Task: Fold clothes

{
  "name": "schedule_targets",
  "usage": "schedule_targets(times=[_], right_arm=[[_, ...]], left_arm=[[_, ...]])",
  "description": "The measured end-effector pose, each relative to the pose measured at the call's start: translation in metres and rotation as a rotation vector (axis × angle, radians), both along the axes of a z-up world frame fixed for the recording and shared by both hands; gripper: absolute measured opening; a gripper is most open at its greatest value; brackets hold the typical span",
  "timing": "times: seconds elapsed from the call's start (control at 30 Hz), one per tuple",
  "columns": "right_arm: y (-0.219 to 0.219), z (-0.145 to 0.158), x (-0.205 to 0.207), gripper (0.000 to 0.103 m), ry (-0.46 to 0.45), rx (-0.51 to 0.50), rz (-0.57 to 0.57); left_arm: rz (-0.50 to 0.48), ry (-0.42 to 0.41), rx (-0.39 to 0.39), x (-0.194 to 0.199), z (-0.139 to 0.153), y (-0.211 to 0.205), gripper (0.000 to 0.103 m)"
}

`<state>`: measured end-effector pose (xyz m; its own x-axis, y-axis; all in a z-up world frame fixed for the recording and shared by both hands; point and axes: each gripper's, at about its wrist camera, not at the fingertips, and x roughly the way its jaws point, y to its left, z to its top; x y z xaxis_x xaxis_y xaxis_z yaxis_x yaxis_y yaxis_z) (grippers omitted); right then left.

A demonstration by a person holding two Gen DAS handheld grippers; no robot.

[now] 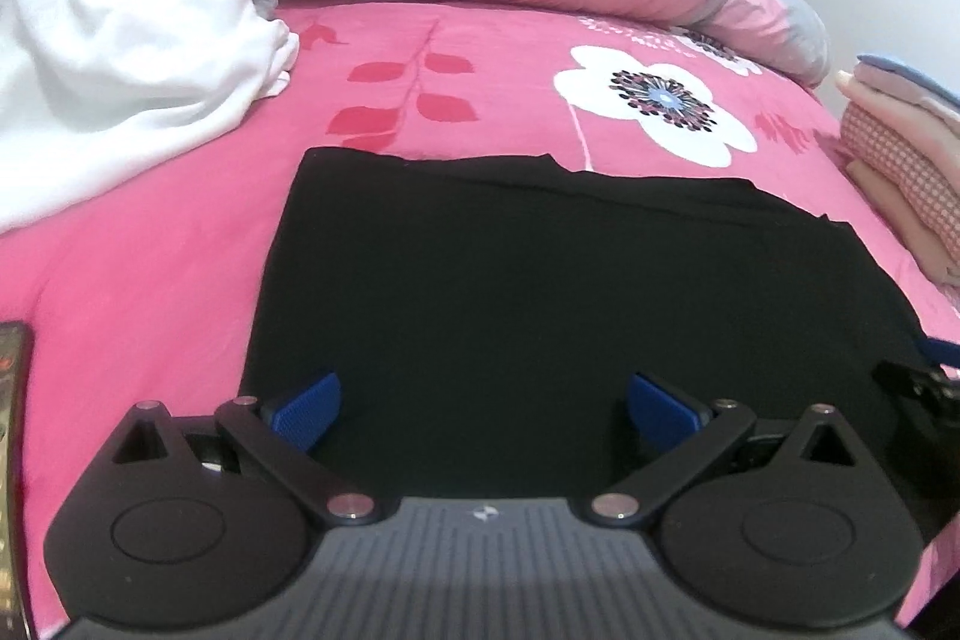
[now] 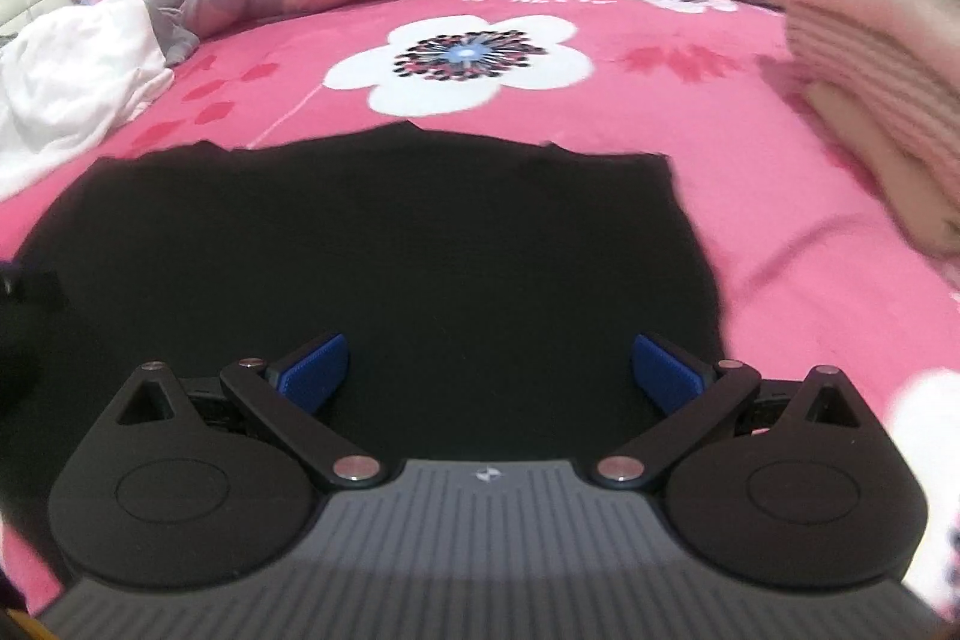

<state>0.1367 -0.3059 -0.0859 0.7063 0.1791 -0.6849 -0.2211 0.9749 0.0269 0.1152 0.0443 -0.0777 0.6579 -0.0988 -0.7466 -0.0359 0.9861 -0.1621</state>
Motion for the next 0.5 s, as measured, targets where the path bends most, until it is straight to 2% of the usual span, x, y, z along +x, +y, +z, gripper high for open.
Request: schedule_targets(times=[0.17, 0.3, 0.4, 0.5], right_arm=[[-0.014, 0.003, -0.041, 0.102, -0.012, -0.036, -0.027], [-0.026, 0.002, -0.070, 0.102, -0.029, -0.094, -0.120], [-0.039, 0.004, -0.090, 0.102, -0.050, -0.042, -0.186], [-0.046, 0.014, -0.113, 0.102, -0.120, 0.028, -0.205]], left_arm=[[-0.005, -0.011, 0.034, -0.026, 0.002, -0.004, 0.103], [0.014, -0.010, 0.066, -0.050, 0.007, -0.003, 0.103], [0.025, -0.028, 0.066, -0.070, 0.013, -0.001, 0.103], [0.027, -0.065, 0.049, -0.093, 0.020, -0.001, 0.103]])
